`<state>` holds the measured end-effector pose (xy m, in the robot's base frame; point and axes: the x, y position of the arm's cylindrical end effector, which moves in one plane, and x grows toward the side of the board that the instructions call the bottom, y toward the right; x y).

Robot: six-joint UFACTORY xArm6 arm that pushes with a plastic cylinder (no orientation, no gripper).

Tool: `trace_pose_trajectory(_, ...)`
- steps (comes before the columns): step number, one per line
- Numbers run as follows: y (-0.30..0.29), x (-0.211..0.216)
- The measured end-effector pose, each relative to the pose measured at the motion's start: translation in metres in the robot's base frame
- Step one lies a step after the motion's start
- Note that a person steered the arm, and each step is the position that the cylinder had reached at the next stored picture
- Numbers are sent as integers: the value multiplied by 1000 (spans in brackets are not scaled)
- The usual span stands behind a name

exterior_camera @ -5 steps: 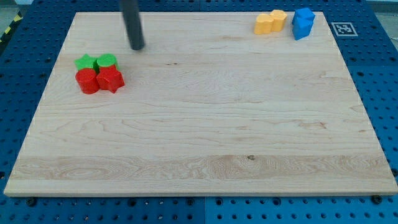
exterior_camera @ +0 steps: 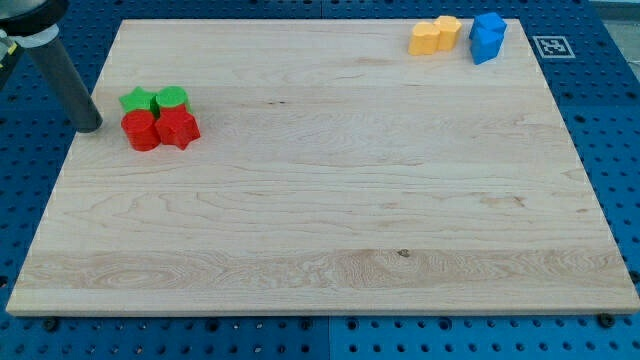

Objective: Separate red blocks from the green blocks

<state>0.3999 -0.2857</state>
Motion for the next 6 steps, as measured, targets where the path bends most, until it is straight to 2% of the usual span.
trace_pose_trajectory(4,116,0)
trace_pose_trajectory(6,110,0)
